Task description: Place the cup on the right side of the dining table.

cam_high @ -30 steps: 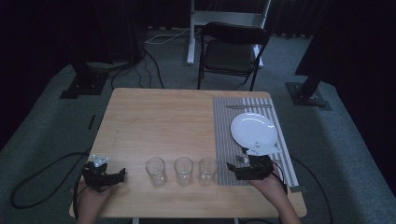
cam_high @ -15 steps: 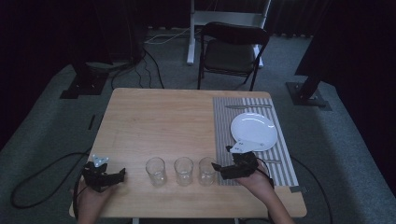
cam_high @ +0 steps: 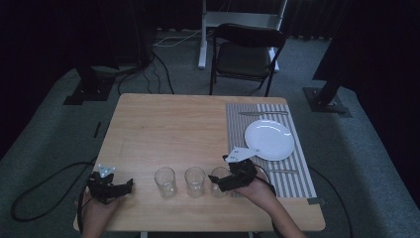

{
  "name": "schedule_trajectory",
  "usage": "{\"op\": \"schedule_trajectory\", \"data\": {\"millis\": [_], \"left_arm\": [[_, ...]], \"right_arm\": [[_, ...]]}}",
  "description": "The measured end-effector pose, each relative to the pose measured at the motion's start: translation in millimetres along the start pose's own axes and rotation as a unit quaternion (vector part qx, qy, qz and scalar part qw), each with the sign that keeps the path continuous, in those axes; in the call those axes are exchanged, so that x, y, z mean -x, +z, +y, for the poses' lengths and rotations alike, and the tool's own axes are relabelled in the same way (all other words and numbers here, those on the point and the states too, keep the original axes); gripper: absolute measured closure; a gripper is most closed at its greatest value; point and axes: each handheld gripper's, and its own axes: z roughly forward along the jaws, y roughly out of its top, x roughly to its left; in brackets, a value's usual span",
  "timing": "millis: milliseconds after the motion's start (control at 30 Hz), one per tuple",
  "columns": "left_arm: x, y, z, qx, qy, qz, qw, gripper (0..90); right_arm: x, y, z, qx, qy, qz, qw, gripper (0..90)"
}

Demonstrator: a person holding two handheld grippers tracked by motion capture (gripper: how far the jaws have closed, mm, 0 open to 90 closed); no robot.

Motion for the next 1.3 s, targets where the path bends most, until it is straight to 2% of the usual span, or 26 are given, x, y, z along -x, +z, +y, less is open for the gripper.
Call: {"op": "schedule_trajectory", "data": {"millis": [333,633,933,1033,1067,1300], "left_arm": [[0.0,0.0,0.0,0.000,0.000,0.000,1.0000,0.2],[0.0,0.0,0.0,0.000,0.000,0.000,1.0000,0.3],[0.0,0.0,0.0,0.000,0.000,0.000,1.0000,0.2],[-0.1,0.0,0.0,0.000,0.000,0.000,1.0000,0.2],[-0.1,-0.1,0.0,0.000,0.000,0.000,1.0000,0.2],[-0.1,-0.2,0.1,-0.001,0.000,0.000,1.0000,0.3]], "right_arm": [[-19.4,21.8,7.8,-0.028,-0.031,0.027,0.9988,14.7],[-34.2,35.6,18.6,-0.043,-0.046,0.036,0.9974,14.7],[-41.6,47.8,25.9,-0.081,-0.052,0.018,0.9952,14.8],[-42.7,50.6,27.1,-0.090,-0.056,0.008,0.9943,15.6],[-44.0,53.1,28.3,-0.099,-0.052,-0.002,0.9937,15.6],[-47.6,60.8,31.3,-0.120,-0.053,0.003,0.9913,19.6]]}}
